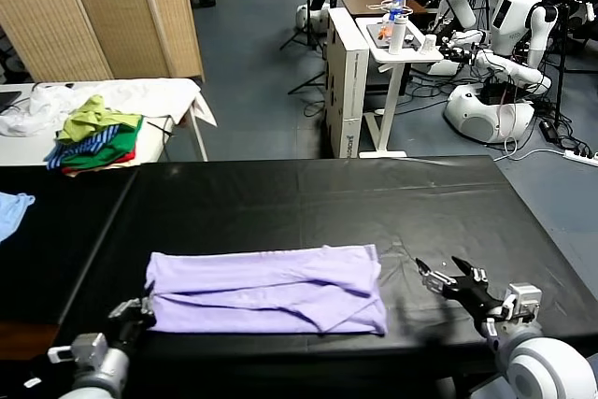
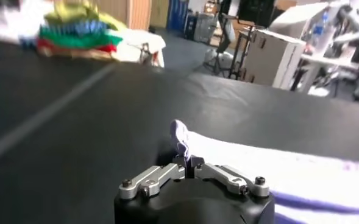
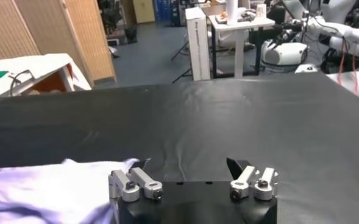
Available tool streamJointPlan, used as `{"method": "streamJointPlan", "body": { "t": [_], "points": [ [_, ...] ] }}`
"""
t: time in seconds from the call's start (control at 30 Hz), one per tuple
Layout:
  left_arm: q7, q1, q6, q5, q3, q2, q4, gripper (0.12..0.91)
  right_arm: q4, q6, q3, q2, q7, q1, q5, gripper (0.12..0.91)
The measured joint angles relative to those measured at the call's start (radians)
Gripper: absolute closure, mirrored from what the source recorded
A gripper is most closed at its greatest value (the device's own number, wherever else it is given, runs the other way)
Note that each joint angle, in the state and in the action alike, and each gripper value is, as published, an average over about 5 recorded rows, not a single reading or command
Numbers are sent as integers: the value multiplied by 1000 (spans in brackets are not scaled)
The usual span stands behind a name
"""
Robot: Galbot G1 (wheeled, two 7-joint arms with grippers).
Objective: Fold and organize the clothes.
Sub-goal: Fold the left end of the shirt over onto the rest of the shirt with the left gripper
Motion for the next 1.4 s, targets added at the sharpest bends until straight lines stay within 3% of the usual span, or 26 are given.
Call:
{"method": "streamJointPlan", "body": {
  "t": [0.23, 0.37, 0.5, 0.9, 1.07, 1.4],
  "points": [
    [0, 25, -93, 130, -96, 107, 51, 850, 0, 1, -14, 12, -2, -2, -14, 118],
    [-3, 29, -92, 133, -108, 120, 41, 850, 8, 2, -10, 20, -4, -14, -24, 118],
    [-8, 28, -66, 64, -78, 95, -5, 850, 16, 3, 5, 30, -6, -34, -38, 118],
    [-99, -28, 82, -186, 180, -57, -172, 850, 38, 6, 39, 75, -9, -85, -89, 118],
    [-127, -61, 104, -208, 299, -83, -187, 850, 40, 9, 49, 94, -13, -99, -112, 118],
    [-137, -90, 120, -218, 480, -80, -198, 850, 38, 12, 53, 109, -16, -113, -131, 118]
  ]
}}
